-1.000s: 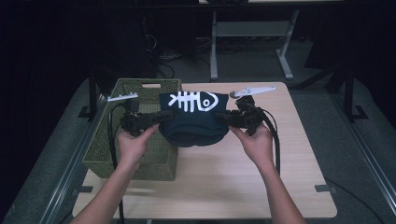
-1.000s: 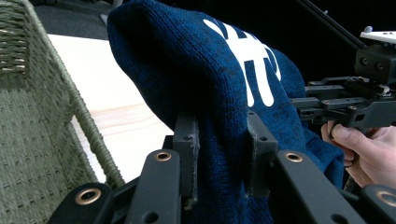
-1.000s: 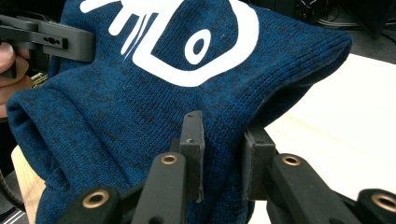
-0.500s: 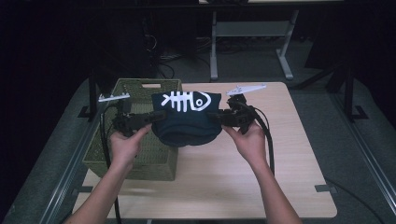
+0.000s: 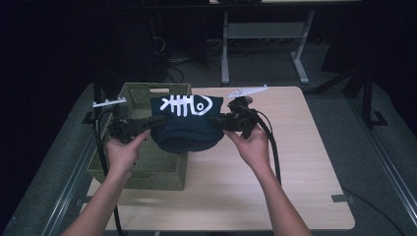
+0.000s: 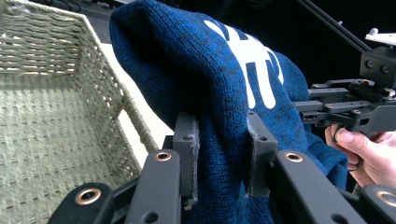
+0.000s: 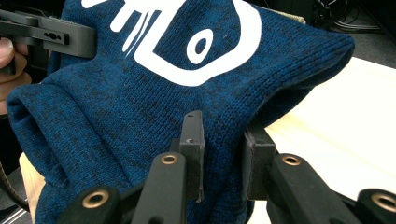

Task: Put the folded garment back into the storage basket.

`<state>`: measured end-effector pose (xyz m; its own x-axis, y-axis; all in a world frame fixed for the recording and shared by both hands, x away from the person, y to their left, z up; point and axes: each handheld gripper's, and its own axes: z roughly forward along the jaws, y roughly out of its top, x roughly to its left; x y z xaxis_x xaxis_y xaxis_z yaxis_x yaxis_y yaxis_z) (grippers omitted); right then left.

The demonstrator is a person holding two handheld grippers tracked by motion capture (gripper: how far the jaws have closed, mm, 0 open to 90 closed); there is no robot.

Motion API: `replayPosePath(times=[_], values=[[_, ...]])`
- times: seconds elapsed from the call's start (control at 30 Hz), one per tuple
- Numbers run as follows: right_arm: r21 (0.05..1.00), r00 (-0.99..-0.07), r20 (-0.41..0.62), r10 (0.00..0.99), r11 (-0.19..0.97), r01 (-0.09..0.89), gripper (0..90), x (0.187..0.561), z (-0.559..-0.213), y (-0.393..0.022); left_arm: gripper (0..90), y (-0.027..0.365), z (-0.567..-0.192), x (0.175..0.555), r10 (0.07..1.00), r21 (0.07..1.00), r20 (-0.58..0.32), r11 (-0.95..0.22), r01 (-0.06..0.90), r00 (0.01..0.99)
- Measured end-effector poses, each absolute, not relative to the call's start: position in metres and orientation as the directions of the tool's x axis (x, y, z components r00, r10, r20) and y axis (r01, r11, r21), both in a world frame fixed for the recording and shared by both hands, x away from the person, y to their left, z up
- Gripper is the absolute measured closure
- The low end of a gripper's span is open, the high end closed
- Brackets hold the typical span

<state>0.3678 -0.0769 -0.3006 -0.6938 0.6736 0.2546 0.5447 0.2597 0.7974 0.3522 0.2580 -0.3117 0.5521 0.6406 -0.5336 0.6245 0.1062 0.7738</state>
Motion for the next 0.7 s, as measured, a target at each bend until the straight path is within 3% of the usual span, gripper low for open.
replayPosePath(times=[0.7], values=[[0.794, -0.721, 0.261, 0.642, 0.282, 0.538, 74.0, 0.376, -0.305, -0.044, 71.2, 0.290, -0.316, 0.348, 0.676, 0.767, -0.533, 0.133, 0.628, 0.508]])
